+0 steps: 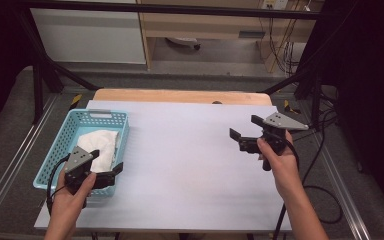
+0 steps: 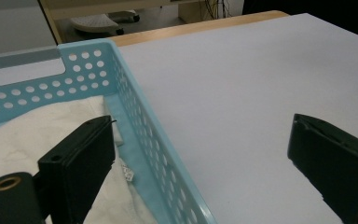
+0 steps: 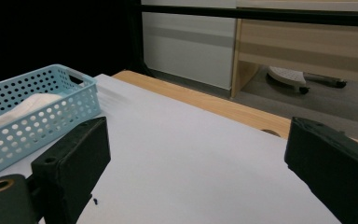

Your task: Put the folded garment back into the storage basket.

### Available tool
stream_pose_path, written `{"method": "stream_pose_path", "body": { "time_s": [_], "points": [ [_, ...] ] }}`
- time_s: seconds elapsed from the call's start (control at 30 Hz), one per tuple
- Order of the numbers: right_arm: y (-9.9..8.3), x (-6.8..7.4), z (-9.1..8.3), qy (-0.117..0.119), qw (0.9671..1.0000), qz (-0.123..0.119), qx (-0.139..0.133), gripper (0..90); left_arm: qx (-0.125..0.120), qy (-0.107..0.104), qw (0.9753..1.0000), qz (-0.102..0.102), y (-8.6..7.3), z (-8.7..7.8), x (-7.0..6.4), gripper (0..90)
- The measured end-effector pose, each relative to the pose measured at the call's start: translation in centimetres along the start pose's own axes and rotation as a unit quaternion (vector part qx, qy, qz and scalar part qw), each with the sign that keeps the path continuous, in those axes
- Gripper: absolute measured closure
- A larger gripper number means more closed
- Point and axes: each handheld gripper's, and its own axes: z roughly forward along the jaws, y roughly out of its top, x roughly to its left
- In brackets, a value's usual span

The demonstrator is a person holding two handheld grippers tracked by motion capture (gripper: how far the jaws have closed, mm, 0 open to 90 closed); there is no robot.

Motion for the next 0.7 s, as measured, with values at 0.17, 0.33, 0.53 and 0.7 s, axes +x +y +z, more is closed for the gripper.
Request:
{"method": "stream_pose_path", "body": {
  "time_s": [0.17, 0.33, 0.53, 0.7],
  "points": [
    [-1.3, -1.2, -1.3, -0.019, 0.9998, 0.003, 0.005, 7.4, 0.002, -0.001, 1.0, -0.001, -0.1, 0.1, 0.0, 7.5],
    [-3.2, -2.3, -2.6, -0.034, 0.9993, 0.009, 0.014, 7.5, 0.004, -0.003, 1.0, 0.0, -0.2, 0.2, -0.1, 7.6],
    [-6.4, -3.0, -4.0, -0.046, 0.9985, 0.021, 0.019, 7.6, 0.01, -0.005, 0.9999, 0.0, -0.4, 0.4, -0.2, 7.4],
    [-9.1, -3.3, -4.9, -0.053, 0.9974, 0.042, 0.024, 7.7, 0.014, -0.009, 0.9999, 0.0, -0.5, 0.6, -0.3, 7.4]
  ]
}}
